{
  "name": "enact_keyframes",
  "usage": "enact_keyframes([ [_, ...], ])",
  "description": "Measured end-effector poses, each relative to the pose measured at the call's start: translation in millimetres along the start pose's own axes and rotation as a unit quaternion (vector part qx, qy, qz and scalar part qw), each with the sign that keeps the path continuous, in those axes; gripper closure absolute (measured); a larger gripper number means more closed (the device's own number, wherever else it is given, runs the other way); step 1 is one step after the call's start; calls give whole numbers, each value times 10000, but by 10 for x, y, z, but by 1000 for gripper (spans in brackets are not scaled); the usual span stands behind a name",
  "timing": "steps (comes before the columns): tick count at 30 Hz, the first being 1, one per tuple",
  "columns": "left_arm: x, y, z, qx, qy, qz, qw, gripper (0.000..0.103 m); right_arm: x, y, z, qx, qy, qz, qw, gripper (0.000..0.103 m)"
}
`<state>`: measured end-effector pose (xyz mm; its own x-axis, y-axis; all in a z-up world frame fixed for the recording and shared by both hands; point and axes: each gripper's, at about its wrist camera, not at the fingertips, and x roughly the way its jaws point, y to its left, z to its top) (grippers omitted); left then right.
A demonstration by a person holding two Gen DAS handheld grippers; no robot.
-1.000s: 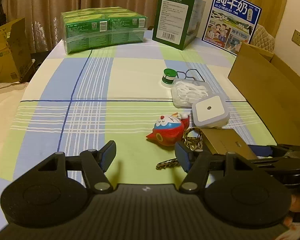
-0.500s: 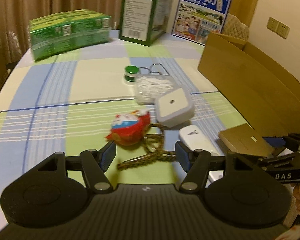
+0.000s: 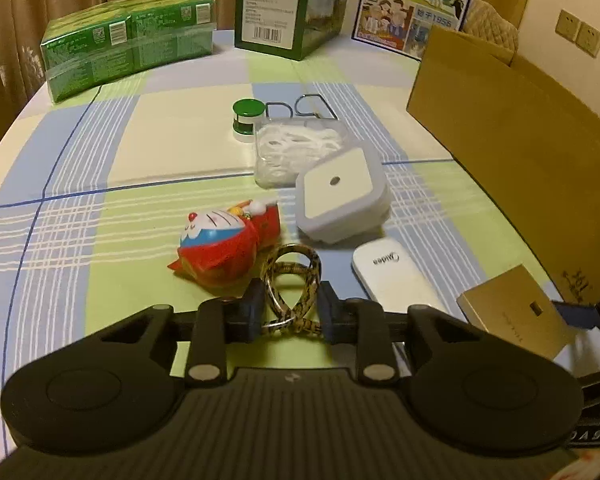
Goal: Organize rigid objects
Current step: 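Grasp the gold router panel with the right tool while the left tool grasps the keyring, then carry the router panel and keyring into the box and open both tools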
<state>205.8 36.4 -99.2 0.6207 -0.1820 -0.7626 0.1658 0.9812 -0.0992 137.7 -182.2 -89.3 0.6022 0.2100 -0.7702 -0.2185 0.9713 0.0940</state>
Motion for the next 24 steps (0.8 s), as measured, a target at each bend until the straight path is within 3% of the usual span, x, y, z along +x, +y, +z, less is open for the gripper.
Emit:
enact_keyframes([
  [8, -264, -54, -212, 240, 264, -38, 9994, 82, -161, 26, -118, -77, 57, 79, 9999, 16],
  [24, -255, -117, -275, 278, 13, 90, 9996, 82, -137, 67, -210, -314, -62, -62, 9995, 16],
])
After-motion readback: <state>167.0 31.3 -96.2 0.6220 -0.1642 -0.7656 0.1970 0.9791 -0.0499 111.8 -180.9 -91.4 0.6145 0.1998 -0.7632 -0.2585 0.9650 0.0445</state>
